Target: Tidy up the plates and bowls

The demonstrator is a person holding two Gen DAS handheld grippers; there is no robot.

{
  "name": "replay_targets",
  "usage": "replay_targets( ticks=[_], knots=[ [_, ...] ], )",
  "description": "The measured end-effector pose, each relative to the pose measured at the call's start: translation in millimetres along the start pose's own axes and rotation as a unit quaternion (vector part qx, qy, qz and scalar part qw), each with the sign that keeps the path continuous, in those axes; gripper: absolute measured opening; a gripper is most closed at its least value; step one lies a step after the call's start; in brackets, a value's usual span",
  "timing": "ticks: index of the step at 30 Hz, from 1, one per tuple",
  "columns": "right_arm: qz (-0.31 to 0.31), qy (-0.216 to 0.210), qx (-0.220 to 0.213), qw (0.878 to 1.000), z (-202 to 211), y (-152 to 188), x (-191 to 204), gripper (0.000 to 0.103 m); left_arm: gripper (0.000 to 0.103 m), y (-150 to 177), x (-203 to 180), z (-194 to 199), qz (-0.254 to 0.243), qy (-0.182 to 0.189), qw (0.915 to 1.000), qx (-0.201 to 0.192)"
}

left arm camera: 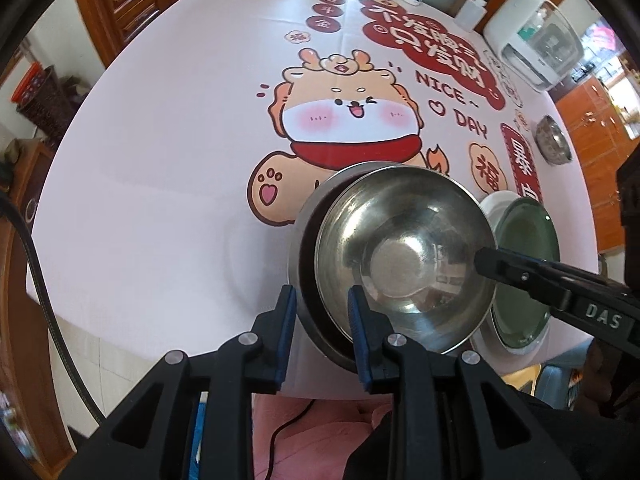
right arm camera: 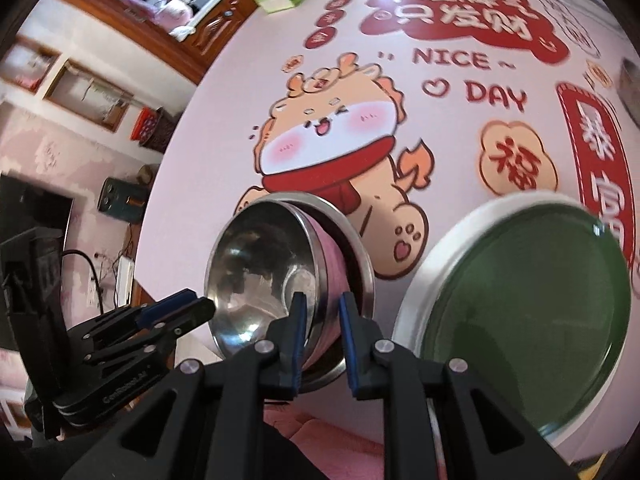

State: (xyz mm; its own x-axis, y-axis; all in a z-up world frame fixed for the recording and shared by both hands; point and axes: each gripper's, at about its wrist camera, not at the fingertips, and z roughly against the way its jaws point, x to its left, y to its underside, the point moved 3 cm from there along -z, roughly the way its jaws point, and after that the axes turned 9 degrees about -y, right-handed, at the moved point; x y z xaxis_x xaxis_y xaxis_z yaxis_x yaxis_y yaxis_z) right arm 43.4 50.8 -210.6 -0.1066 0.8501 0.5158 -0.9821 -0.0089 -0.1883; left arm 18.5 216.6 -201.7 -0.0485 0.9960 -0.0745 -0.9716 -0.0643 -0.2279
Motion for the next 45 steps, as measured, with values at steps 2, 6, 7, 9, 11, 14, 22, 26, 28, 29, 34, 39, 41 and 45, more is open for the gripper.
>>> replay_targets(
  ticks=[2, 6, 7, 9, 11, 14, 22, 26, 28, 29, 34, 39, 41, 45],
  knots=[
    [-0.012, 0.003, -0.006, 1.0, -1, 4, 0, 0.018, 0.025, -1, 3, 2, -0.01, 0.011, 0.9999, -0.003],
    [-0.043, 0.008, -0.016, 0.999, -4, 18, 3, 0.018, 0.026, -2, 7, 4, -0.033, 0.029, 0.999, -0.005],
    [-0.052, 0.01, -0.017, 0.998, -5, 22, 4, 0.018, 0.026, -1, 8, 5, -0.038, 0.032, 0.9987, -0.005],
    [-0.071, 0.013, -0.024, 0.997, -8, 31, 5, 0.022, 0.026, -1, 11, 5, -0.05, 0.04, 0.9979, -0.005],
    [-0.084, 0.012, -0.034, 0.996, -8, 39, 6, 0.023, 0.026, 0, 14, 5, -0.065, 0.047, 0.9968, -0.004],
    [-0.098, 0.004, -0.06, 0.993, -4, 53, 13, 0.024, 0.026, 3, 16, 5, -0.083, 0.055, 0.995, -0.004],
    [-0.108, 0.011, -0.133, 0.985, 22, 76, 26, 0.034, 0.029, -3, 13, 14, -0.12, 0.078, 0.9894, -0.025],
    [-0.115, 0.025, -0.178, 0.977, 41, 82, 24, 0.034, 0.029, -9, 2, 22, -0.136, 0.087, 0.9858, -0.045],
    [-0.119, 0.034, -0.202, 0.971, 54, 87, 21, 0.035, 0.03, -13, -8, 26, -0.147, 0.088, 0.984, -0.05],
    [-0.121, 0.039, -0.212, 0.969, 59, 89, 19, 0.036, 0.03, -14, -12, 28, -0.149, 0.091, 0.9832, -0.052],
    [-0.133, 0.055, -0.262, 0.954, 84, 97, 5, 0.045, 0.031, -18, -35, 37, -0.164, 0.094, 0.9794, -0.071],
    [-0.134, 0.063, -0.284, 0.947, 102, 96, -13, 0.045, 0.053, -26, -58, 45, -0.166, 0.077, 0.9791, -0.089],
    [-0.13, 0.064, -0.291, 0.946, 110, 94, -22, 0.045, 0.054, -30, -68, 50, -0.162, 0.073, 0.9793, -0.097],
    [-0.12, 0.06, -0.301, 0.944, 126, 88, -37, 0.047, 0.058, -36, -91, 58, -0.151, 0.066, 0.9797, -0.114]
  ],
)
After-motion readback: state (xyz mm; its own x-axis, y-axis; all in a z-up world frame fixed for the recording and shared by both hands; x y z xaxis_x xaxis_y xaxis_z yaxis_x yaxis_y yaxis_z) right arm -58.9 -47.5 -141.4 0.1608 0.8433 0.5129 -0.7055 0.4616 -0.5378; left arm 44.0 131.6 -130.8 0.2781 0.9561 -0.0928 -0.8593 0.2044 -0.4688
